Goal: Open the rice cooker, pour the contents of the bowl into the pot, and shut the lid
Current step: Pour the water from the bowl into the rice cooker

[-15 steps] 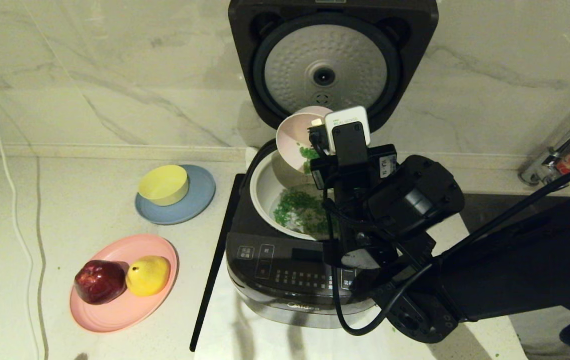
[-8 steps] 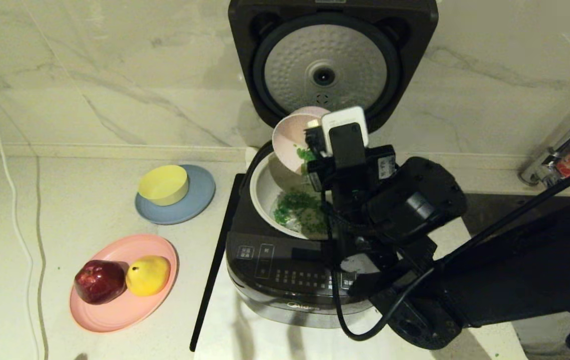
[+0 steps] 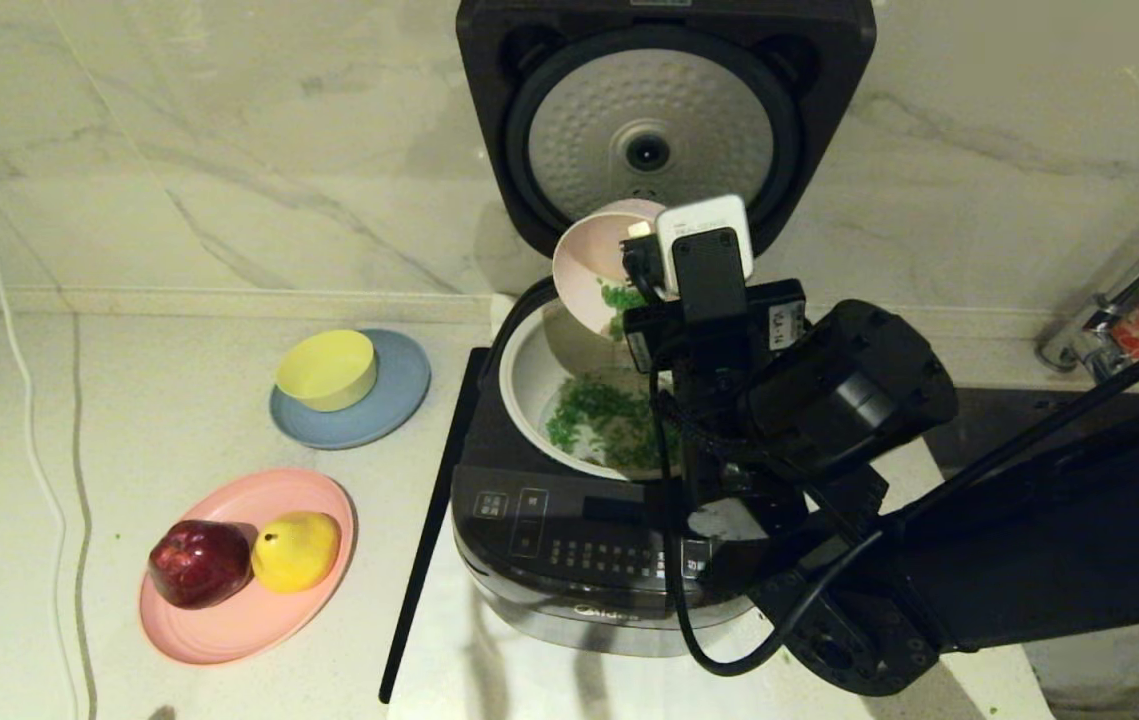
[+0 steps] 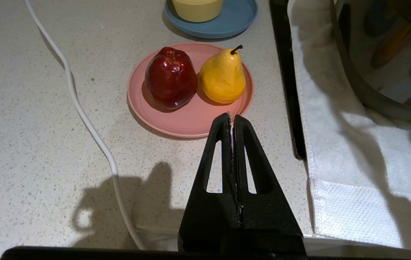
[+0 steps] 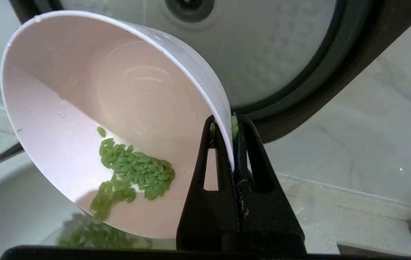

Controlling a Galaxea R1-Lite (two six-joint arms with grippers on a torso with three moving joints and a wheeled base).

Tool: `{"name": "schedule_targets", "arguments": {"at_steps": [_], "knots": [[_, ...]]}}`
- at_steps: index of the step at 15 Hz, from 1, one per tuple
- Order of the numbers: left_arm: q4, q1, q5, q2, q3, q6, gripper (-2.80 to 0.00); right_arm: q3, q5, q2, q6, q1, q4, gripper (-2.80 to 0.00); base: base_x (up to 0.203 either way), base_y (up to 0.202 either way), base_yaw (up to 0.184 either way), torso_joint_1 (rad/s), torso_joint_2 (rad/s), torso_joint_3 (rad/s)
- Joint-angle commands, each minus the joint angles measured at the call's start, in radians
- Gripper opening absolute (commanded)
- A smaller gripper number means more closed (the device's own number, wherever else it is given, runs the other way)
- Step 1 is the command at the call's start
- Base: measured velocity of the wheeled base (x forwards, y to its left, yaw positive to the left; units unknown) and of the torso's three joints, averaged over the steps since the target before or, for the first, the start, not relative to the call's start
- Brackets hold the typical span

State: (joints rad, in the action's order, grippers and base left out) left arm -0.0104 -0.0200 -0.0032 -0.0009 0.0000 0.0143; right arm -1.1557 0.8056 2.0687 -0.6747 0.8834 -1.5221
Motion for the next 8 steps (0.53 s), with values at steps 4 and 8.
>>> {"name": "schedule_targets", "arguments": {"at_steps": [4,8], "knots": [[0.000,0.000,0.000,-0.001,0.008,0.000,-2.80,0.070,0.011,-0.002,-0.003,0.005,-0.008,-2.80,0.000,0.000,0.000,0.000,0.00,0.000],[0.000,0.000,0.000,-0.001,0.008,0.000,-2.80,0.121,0.012,-0.022,-0.005,0.017,-0.005,-2.80,0.000,0.000,0.000,0.000,0.00,0.000]]}}
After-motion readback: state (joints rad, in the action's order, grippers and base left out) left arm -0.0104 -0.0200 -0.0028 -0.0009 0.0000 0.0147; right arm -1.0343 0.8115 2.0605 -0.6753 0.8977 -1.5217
